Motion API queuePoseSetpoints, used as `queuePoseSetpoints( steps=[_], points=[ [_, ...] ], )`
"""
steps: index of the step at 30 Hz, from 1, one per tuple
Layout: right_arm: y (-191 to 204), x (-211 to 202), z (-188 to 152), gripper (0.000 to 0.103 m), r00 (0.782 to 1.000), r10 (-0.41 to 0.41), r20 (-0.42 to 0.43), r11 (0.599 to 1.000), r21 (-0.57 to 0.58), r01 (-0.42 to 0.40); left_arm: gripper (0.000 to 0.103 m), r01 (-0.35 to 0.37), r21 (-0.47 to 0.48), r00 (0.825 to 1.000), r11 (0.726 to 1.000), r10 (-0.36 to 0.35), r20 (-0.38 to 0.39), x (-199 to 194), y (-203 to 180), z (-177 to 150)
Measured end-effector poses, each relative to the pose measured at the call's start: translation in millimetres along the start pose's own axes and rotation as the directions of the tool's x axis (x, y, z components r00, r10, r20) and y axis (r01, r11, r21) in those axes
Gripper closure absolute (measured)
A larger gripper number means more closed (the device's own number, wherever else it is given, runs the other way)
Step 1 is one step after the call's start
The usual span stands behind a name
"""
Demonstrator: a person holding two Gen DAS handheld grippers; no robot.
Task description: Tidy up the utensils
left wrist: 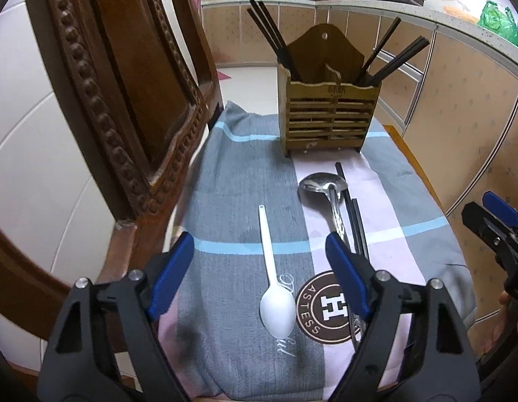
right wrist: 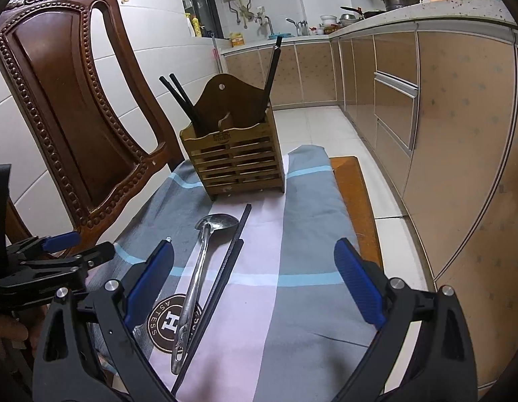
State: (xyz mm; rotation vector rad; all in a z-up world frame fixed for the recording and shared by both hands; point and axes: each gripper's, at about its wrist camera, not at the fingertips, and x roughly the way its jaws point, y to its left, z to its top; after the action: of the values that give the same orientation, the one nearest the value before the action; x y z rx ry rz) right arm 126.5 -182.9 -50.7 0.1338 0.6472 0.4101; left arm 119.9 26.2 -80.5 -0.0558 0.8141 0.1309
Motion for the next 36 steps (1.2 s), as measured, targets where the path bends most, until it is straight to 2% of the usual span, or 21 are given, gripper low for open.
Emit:
queuePoseSetpoints(
  steps=[4,7,9,11,17,20,22,25,26,27,29,31,34,36],
  points=[
    [-1,2,1,0.010,1.000,0.017,-0.011,1.000,0.012,-0.017,0.043,0.011,-0.036,0.997,0.999,-0.014,-0.078,29,7,9],
    [-1,5,2,0.010,0.999,0.028,-0.021,1.000,0.014,-0.028,0.057,-0.001,-0.055,0.990,0.998,-0.007,-0.141,57,14,18],
    [0,7,1,0.010,0.999,0.034,-0.032,0.999,0.013,-0.034,0.068,0.017,-0.077,0.980,0.997,-0.032,-0.195,78,19,23],
    [2,11,0,0.010,0.998,0.044,-0.050,0.999,0.008,-0.044,0.070,0.023,-0.090,0.973,0.996,-0.043,-0.226,91,19,26],
    [3,22,-3,0.010,0.994,0.061,-0.087,0.998,0.000,-0.062,0.070,0.032,-0.051,0.960,0.998,-0.045,-0.275,115,3,34],
    [2,25,-3,0.010,0.993,0.067,-0.097,0.998,0.008,-0.066,0.072,-0.015,-0.052,0.954,0.999,-0.001,-0.299,131,3,37],
    [2,26,-3,0.010,0.993,0.069,-0.100,0.998,0.006,-0.069,0.079,-0.032,-0.061,0.946,0.998,0.010,-0.324,141,6,36],
    [1,31,-3,0.012,0.992,0.068,-0.107,0.998,0.003,-0.068,0.085,-0.033,-0.070,0.948,0.997,0.009,-0.318,145,5,40],
    [0,33,-2,0.012,0.991,0.069,-0.112,0.998,0.006,-0.069,0.093,-0.023,-0.075,0.947,0.997,-0.002,-0.320,146,5,41],
    [0,36,-1,0.013,0.990,0.072,-0.119,0.997,0.012,-0.071,0.096,-0.019,-0.079,0.947,0.997,-0.007,-0.320,145,4,42],
    [0,39,0,0.013,0.988,0.079,-0.132,0.997,0.020,-0.077,0.096,-0.015,-0.059,0.950,0.998,-0.004,-0.314,144,2,41],
    [2,39,0,0.013,0.987,0.086,-0.139,0.996,0.010,-0.086,0.096,0.008,-0.081,0.954,0.997,-0.032,-0.299,140,4,43],
    [7,38,-1,0.013,0.984,0.104,-0.147,0.994,-0.021,-0.108,0.096,0.031,-0.085,0.971,0.996,-0.050,-0.232,116,6,51],
    [10,38,-3,0.013,0.975,0.147,-0.169,0.987,-0.042,-0.157,0.096,0.058,-0.100,0.984,0.993,-0.074,-0.165,86,9,57]
  ],
)
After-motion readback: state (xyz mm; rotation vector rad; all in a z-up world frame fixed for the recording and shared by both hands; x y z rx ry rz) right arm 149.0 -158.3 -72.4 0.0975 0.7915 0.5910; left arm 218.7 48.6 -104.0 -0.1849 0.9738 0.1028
